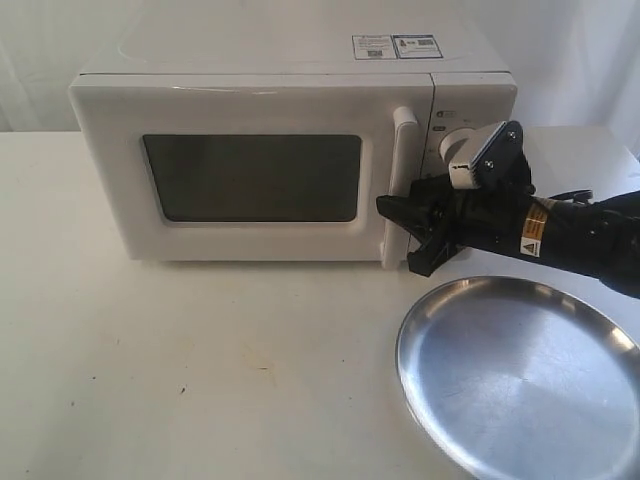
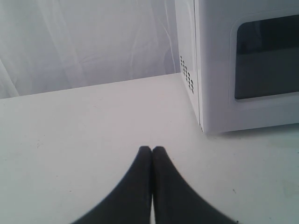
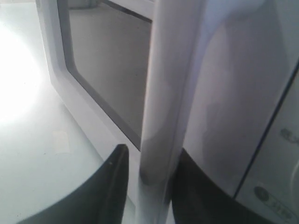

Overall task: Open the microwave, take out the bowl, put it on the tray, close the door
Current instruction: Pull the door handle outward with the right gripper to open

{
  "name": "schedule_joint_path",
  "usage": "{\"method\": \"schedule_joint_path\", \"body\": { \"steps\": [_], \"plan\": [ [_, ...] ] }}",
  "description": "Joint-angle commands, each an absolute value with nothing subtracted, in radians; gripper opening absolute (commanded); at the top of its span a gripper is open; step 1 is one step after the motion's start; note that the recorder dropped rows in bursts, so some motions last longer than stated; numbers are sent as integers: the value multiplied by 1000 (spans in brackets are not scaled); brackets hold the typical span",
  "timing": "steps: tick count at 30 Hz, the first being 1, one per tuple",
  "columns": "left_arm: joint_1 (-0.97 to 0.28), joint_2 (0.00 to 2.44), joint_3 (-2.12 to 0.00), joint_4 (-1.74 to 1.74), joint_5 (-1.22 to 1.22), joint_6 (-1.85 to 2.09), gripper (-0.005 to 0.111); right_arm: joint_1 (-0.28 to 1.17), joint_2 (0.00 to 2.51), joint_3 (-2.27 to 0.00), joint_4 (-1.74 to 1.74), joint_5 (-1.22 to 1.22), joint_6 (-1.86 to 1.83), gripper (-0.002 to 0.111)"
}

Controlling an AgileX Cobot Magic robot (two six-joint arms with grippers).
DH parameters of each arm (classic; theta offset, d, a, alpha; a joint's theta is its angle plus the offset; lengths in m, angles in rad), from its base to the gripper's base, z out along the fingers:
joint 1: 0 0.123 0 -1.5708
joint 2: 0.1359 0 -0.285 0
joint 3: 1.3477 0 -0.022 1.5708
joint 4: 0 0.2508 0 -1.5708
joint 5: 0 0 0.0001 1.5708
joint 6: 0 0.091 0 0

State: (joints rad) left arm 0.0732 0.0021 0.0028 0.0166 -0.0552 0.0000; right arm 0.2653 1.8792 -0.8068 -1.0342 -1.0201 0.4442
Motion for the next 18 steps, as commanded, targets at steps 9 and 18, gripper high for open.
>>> {"method": "schedule_joint_path", "body": {
  "steps": [9, 18],
  "plan": [
    [69, 0, 0, 9, -59, 0, 0, 256, 1884, -847, -1360, -1221, 458, 0],
    [69, 0, 0, 9, -59, 0, 0, 249, 1797, -797, -1501, -1221, 555, 0]
  ]
}}
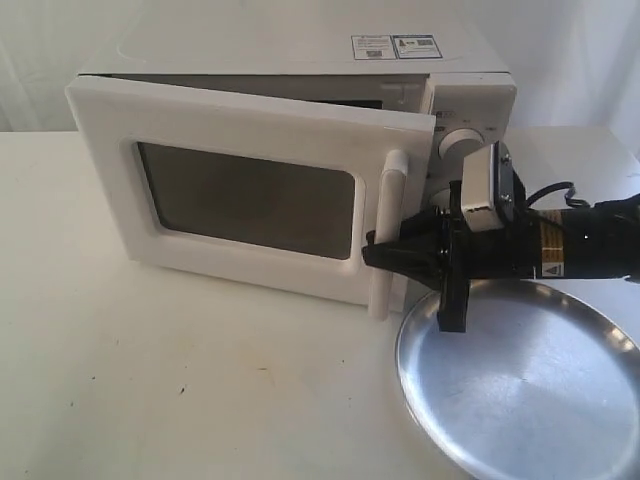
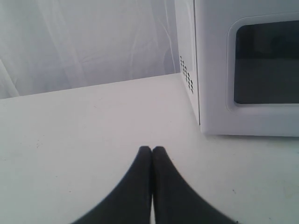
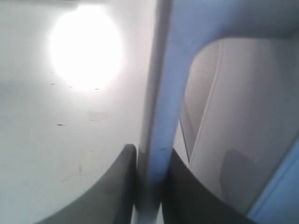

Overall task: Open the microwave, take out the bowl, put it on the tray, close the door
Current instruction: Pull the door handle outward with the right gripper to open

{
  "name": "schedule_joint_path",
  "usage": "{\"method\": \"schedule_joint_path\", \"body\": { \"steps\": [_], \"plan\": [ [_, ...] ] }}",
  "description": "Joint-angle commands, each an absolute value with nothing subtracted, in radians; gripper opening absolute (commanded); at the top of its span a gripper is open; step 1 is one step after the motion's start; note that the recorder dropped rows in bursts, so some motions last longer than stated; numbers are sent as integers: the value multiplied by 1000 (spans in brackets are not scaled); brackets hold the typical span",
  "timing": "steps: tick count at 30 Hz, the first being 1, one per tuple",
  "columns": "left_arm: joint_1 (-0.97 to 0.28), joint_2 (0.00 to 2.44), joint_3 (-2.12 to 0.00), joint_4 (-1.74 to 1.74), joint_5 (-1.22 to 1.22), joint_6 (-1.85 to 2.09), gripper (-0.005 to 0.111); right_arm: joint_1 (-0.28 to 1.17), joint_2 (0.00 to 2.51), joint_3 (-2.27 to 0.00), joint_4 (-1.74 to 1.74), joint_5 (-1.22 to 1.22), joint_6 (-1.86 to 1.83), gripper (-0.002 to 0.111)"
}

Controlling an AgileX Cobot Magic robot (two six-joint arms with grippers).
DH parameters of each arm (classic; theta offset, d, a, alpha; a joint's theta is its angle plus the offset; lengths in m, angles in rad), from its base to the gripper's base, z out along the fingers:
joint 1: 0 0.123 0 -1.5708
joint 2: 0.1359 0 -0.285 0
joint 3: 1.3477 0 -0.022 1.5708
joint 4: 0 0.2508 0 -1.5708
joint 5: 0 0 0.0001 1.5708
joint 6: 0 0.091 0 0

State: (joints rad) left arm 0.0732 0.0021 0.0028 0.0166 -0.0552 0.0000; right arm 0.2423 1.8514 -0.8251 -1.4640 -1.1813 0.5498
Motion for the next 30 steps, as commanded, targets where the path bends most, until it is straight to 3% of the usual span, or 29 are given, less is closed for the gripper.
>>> {"method": "schedule_joint_path", "body": {
  "steps": [1, 10, 12, 17, 19, 22, 23, 27, 30],
  "plan": [
    [69, 0, 0, 9, -59, 0, 0, 244, 1774, -777, -1509, -1221, 555, 0],
    [69, 0, 0, 9, -59, 0, 0, 215, 1478, -602, -1521, -1031, 811, 1],
    [69, 0, 0, 9, -59, 0, 0, 215, 1427, -581, -1548, -1015, 859, 8],
    [69, 0, 0, 9, -59, 0, 0, 215, 1308, -547, -1579, -1039, 971, 39],
    [69, 0, 0, 9, -59, 0, 0, 215, 1263, -537, -1581, -1042, 990, 33],
    [69, 0, 0, 9, -59, 0, 0, 215, 1188, -535, -1588, -889, 995, 5],
    [69, 0, 0, 9, -59, 0, 0, 215, 1169, -535, -1579, -818, 1006, 0],
    [69, 0, 0, 9, -59, 0, 0, 215, 1166, -535, -1388, -622, 957, 0],
    [69, 0, 0, 9, -59, 0, 0, 215, 1205, -535, -1138, -645, 774, 0]
  ]
}}
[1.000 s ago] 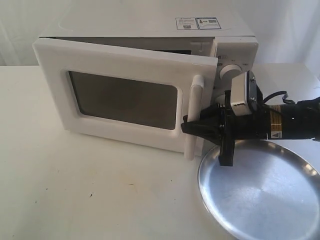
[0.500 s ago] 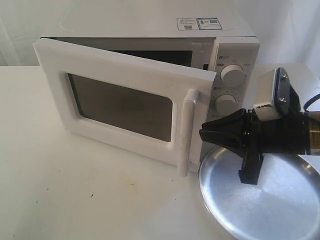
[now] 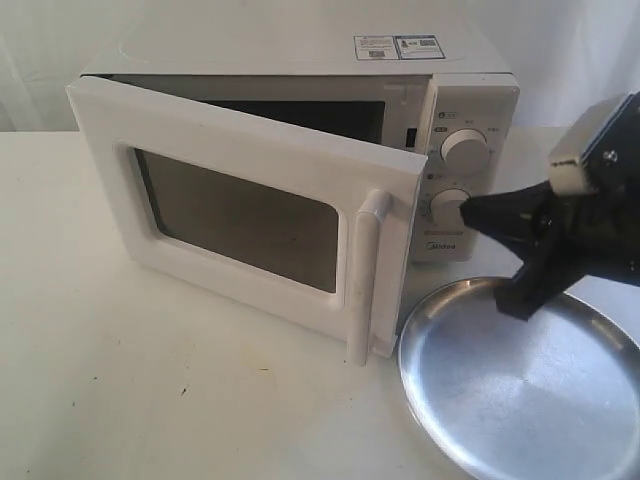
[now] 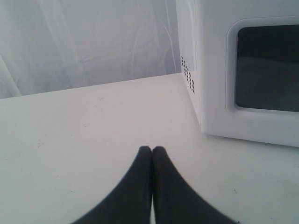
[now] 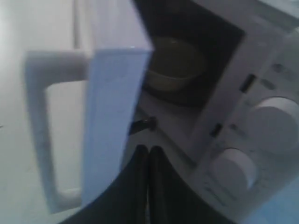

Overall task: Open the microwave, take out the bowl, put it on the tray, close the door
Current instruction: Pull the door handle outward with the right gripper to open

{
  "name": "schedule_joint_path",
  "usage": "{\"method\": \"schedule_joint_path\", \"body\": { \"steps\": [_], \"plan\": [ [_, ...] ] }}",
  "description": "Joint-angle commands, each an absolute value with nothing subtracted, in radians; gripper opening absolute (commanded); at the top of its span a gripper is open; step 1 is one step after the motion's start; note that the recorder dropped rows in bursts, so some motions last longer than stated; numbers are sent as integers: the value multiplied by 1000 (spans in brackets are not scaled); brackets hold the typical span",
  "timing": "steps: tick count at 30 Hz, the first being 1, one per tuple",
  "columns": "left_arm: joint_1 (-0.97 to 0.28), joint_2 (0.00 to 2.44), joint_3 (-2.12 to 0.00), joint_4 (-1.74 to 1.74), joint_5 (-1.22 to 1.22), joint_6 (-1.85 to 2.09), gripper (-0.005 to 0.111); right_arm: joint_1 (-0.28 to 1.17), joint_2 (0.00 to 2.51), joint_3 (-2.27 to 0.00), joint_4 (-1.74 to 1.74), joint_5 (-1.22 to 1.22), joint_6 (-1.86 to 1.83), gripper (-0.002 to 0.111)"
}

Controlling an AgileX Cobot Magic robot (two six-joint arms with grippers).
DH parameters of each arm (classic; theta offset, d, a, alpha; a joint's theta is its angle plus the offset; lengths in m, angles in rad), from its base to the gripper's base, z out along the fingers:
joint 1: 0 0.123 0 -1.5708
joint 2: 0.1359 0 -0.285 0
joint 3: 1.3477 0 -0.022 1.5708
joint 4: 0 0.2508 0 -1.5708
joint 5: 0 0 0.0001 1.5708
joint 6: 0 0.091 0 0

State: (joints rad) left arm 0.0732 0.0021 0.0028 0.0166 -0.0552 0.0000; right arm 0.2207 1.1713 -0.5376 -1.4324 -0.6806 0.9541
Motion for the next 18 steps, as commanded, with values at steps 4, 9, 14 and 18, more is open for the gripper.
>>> {"method": "schedule_joint_path", "body": {
  "steps": [4, 9, 14, 18],
  "plan": [
    [69, 0, 0, 9, -59, 0, 0, 215, 1294, -537, -1004, -833, 646, 0],
    [69, 0, 0, 9, -59, 0, 0, 245, 1417, -556, -1005, -941, 601, 0],
    [69, 0, 0, 9, -59, 0, 0, 270, 1477, -559, -1070, -974, 599, 0],
    [69, 0, 0, 9, -59, 0, 0, 272, 1479, -559, -1233, -1103, 606, 0]
  ]
}}
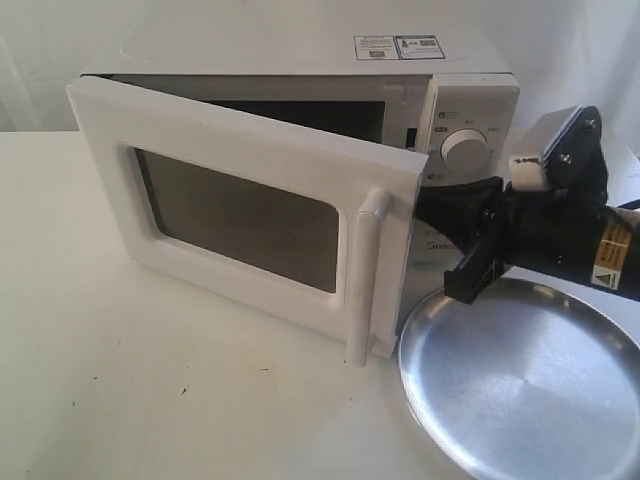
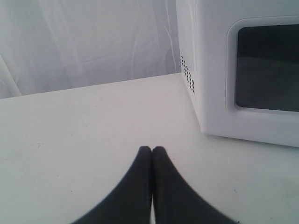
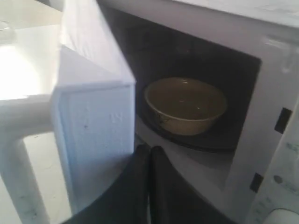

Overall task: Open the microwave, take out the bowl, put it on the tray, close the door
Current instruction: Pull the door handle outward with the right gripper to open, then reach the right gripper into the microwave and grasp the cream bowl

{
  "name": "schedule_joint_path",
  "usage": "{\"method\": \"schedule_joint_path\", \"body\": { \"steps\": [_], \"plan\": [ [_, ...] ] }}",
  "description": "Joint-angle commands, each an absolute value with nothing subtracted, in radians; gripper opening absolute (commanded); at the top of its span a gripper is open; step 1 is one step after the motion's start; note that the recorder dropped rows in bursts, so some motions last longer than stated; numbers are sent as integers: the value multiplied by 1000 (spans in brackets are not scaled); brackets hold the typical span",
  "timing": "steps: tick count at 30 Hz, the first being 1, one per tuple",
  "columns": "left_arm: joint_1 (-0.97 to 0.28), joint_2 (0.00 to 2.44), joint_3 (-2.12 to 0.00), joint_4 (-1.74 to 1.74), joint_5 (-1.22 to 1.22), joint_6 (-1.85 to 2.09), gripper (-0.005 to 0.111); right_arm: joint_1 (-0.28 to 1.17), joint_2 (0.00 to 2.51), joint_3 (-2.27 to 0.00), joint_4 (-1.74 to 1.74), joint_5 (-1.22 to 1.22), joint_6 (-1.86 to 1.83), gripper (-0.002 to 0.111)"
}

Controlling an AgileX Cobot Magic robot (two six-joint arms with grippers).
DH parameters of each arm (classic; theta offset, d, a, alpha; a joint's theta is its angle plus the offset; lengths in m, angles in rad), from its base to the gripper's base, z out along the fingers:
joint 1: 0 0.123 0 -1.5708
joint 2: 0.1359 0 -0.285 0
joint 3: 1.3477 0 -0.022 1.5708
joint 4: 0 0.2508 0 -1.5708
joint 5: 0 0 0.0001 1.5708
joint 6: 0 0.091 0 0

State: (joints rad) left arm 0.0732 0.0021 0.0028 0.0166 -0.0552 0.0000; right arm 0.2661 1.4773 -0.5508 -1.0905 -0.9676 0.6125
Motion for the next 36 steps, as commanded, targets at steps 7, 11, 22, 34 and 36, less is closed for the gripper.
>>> {"method": "schedule_joint_path", "body": {
  "steps": [7, 11, 22, 34, 36],
  "plan": [
    [69, 0, 0, 9, -59, 0, 0, 272, 1479, -559, -1342, -1221, 606, 0],
    [69, 0, 0, 9, -59, 0, 0, 283, 1479, -559, -1370, -1221, 606, 0],
    [69, 0, 0, 9, -59, 0, 0, 517, 1479, -559, -1198, -910, 585, 0],
    [69, 0, 0, 9, -59, 0, 0, 609, 1712, -771, -816, -714, 292, 0],
    [69, 0, 0, 9, -59, 0, 0, 609, 1763, -836, -750, -703, 292, 0]
  ]
}}
